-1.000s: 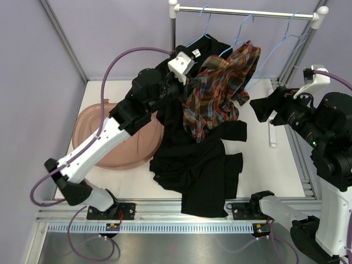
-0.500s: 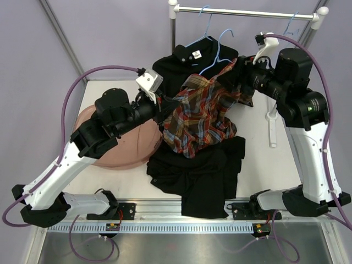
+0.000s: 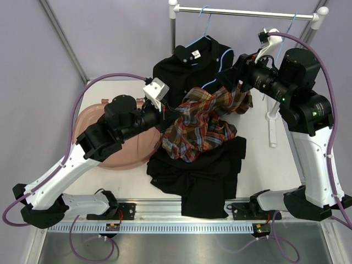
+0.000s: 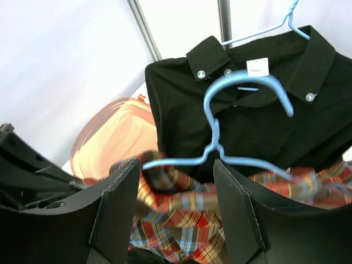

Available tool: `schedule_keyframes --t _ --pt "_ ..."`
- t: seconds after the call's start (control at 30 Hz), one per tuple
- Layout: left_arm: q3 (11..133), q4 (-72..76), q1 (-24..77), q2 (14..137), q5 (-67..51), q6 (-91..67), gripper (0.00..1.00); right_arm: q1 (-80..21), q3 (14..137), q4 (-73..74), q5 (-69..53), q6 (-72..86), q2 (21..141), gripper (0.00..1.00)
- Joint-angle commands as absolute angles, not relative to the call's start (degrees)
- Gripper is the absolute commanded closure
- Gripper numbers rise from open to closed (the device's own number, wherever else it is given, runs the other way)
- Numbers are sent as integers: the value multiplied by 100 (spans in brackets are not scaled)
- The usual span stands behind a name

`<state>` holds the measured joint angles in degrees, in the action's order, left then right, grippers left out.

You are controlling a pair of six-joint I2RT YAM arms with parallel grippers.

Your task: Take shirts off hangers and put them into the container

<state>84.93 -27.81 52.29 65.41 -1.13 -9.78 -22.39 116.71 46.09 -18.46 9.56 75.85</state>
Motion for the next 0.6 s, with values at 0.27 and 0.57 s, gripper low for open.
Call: schedule_keyframes --t 0.27,0.57 --pt "8297 -2443 5405 5933 -97 -1099 100 -2311 11716 4166 -2004 800 7787 36" --pt "8139 -2391 5484 5783 -219 -1195 100 -2381 11479 3930 -2171 905 7928 57"
